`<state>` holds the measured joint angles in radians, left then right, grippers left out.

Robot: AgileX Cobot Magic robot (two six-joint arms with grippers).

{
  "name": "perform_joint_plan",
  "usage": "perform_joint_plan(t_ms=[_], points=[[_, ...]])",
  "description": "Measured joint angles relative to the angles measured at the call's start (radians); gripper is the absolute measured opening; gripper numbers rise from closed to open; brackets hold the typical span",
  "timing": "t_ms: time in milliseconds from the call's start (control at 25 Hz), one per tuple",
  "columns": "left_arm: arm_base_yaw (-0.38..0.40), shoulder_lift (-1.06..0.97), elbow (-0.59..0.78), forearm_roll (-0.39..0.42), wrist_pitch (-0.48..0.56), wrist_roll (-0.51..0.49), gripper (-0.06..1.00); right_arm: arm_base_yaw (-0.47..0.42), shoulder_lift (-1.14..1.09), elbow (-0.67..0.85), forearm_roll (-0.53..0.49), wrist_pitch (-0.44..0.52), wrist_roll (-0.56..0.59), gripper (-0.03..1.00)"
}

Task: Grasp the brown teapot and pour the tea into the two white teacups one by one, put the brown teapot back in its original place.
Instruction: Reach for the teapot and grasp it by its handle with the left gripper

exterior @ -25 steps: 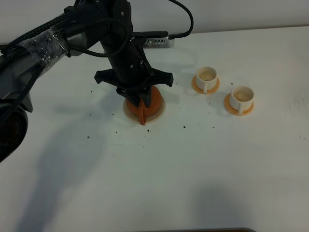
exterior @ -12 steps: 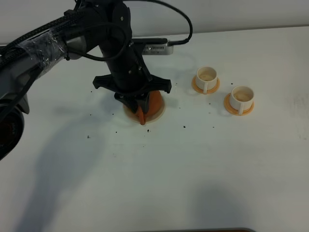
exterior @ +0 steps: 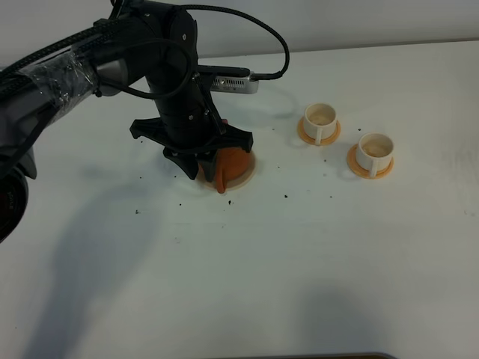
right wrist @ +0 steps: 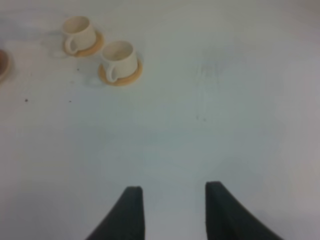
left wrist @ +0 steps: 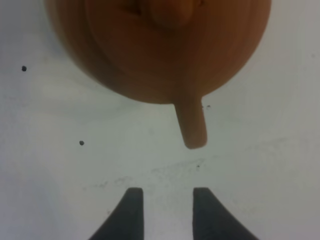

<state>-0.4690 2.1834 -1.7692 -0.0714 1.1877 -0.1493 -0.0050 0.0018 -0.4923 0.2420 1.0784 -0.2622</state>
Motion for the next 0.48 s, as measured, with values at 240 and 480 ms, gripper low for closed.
perform_joint_plan(t_ms=[240, 480], points=[[0.001, 0.043, 0.000, -0.038, 0.000, -0.011, 0.24, 0.000, 0.000, 0.000, 0.000, 0.000, 0.000, 0.29], [0.007, 0.045, 0.000, -0.039, 0.000, -0.038, 0.24, 0.000, 0.000, 0.000, 0.000, 0.000, 0.000, 0.29]])
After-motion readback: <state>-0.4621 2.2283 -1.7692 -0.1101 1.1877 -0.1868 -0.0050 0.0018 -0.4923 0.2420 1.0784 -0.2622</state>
